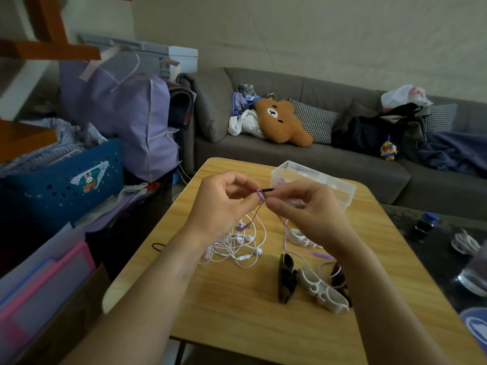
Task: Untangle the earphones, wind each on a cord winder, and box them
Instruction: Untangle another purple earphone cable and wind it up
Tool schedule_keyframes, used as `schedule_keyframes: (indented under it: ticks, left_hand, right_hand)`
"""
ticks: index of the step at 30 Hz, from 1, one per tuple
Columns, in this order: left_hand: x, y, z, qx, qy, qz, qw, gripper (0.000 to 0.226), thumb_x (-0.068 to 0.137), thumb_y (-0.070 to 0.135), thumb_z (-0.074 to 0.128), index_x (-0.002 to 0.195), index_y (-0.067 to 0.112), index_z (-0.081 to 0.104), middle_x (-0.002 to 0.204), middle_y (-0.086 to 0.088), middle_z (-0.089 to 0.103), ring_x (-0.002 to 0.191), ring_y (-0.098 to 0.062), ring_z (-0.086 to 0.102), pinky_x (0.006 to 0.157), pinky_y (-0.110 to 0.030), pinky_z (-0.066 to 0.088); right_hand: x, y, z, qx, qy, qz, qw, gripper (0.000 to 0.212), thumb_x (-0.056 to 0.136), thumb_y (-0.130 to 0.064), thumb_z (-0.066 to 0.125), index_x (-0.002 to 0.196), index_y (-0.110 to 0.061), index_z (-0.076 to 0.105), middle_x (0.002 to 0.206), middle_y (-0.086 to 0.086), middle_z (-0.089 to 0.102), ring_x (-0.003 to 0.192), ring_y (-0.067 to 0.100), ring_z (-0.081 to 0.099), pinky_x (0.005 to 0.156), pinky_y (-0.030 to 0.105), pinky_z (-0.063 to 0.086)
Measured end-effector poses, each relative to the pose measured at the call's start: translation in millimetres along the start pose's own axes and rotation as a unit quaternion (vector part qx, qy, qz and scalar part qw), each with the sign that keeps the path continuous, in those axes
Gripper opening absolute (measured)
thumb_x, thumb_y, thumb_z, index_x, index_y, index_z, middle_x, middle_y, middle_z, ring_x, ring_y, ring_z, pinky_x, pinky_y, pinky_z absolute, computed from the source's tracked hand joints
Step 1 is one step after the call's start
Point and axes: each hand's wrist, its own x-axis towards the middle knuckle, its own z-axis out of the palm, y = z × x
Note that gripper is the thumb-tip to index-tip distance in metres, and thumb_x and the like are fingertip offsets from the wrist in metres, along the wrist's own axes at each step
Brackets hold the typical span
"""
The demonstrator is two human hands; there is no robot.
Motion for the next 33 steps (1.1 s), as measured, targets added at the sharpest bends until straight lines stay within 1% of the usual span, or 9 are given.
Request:
schedule_keyframes:
  ticks: [2, 4, 8, 13, 15, 18, 21, 28, 33]
  left_hand:
    - [0, 0, 0, 0.017, 0.002, 0.014, 1.000, 0.015, 0.081, 0.005, 0.079, 0.091, 0.014, 0.072, 0.084, -0.002, 0.076, 0.080, -0.017, 0.073, 0.073, -0.029, 0.061]
    - [-1, 1, 2, 0.039, 0.004, 0.032, 0.999, 0.015, 0.081, 0.003, 0.078, 0.091, 0.014, 0.073, 0.084, -0.001, 0.075, 0.081, -0.015, 0.072, 0.070, -0.029, 0.061]
    - [-3, 3, 2, 0.087, 0.010, 0.074, 0.993, 0.018, 0.080, 0.004, 0.079, 0.092, 0.017, 0.073, 0.085, 0.005, 0.073, 0.081, -0.007, 0.069, 0.072, -0.018, 0.056]
    - [-5, 3, 4, 0.083, -0.026, 0.070, 0.994, 0.020, 0.083, 0.005, 0.076, 0.101, 0.014, 0.075, 0.087, 0.007, 0.074, 0.084, -0.006, 0.071, 0.060, -0.016, 0.054]
    - [-4, 3, 4, 0.065, -0.025, 0.050, 0.996, 0.018, 0.087, 0.003, 0.071, 0.102, 0.012, 0.076, 0.088, 0.004, 0.076, 0.083, -0.008, 0.072, 0.062, -0.019, 0.057]
    - [-1, 1, 1, 0.057, -0.026, 0.020, 0.998, 0.014, 0.090, 0.009, 0.070, 0.102, 0.012, 0.076, 0.088, 0.002, 0.077, 0.082, -0.012, 0.073, 0.072, -0.032, 0.062]
    - [-2, 2, -2, 0.073, -0.037, 0.010, 0.997, 0.012, 0.088, 0.014, 0.073, 0.100, 0.015, 0.076, 0.085, 0.001, 0.077, 0.079, -0.014, 0.074, 0.066, -0.044, 0.063]
    - [-4, 6, -3, 0.097, -0.038, 0.002, 0.995, 0.006, 0.087, 0.010, 0.073, 0.090, 0.015, 0.076, 0.074, 0.003, 0.076, 0.069, -0.013, 0.073, 0.060, -0.037, 0.062]
    - [-4, 7, -3, 0.104, -0.025, -0.006, 0.994, 0.003, 0.087, 0.011, 0.072, 0.089, 0.013, 0.070, 0.071, 0.001, 0.075, 0.064, -0.013, 0.073, 0.063, -0.040, 0.062]
  right_hand:
    - [0, 1, 2, -0.097, 0.016, -0.020, 0.995, 0.019, 0.078, -0.042, 0.081, 0.093, -0.031, 0.078, 0.102, -0.010, 0.071, 0.099, 0.005, 0.066, 0.082, 0.028, 0.054]
    - [-1, -1, 4, -0.115, 0.018, -0.033, 0.993, 0.025, 0.079, -0.046, 0.079, 0.099, -0.032, 0.077, 0.100, -0.011, 0.071, 0.097, 0.004, 0.065, 0.080, 0.028, 0.054]
    - [-3, -6, 6, -0.027, -0.043, -0.015, 0.999, 0.019, 0.088, -0.031, 0.074, 0.104, -0.021, 0.077, 0.090, -0.007, 0.077, 0.087, 0.005, 0.072, 0.081, 0.029, 0.058]
    - [-1, 1, 11, 0.052, -0.004, 0.027, 0.998, 0.017, 0.095, -0.026, 0.065, 0.097, -0.012, 0.073, 0.084, 0.004, 0.077, 0.082, 0.018, 0.074, 0.084, 0.046, 0.060]
    - [0, 4, 8, 0.049, -0.002, 0.026, 0.998, 0.014, 0.096, -0.022, 0.064, 0.097, -0.010, 0.072, 0.084, 0.004, 0.077, 0.082, 0.019, 0.074, 0.082, 0.044, 0.061]
    - [1, 5, 4, 0.025, -0.021, 0.015, 0.999, 0.010, 0.097, -0.016, 0.063, 0.099, -0.011, 0.072, 0.086, 0.002, 0.077, 0.082, 0.016, 0.074, 0.078, 0.035, 0.060]
    - [0, 3, 5, -0.030, -0.032, -0.004, 0.999, 0.010, 0.096, -0.014, 0.065, 0.102, -0.014, 0.073, 0.084, -0.002, 0.077, 0.080, 0.009, 0.073, 0.075, 0.027, 0.058]
    - [-2, -3, 8, -0.093, -0.015, -0.024, 0.995, 0.004, 0.090, -0.017, 0.072, 0.090, -0.020, 0.076, 0.071, -0.011, 0.074, 0.068, 0.004, 0.070, 0.068, 0.024, 0.058]
    - [-4, -9, 7, -0.050, -0.034, -0.003, 0.998, 0.009, 0.095, -0.019, 0.067, 0.093, -0.018, 0.075, 0.072, -0.004, 0.074, 0.066, 0.009, 0.069, 0.066, 0.027, 0.059]
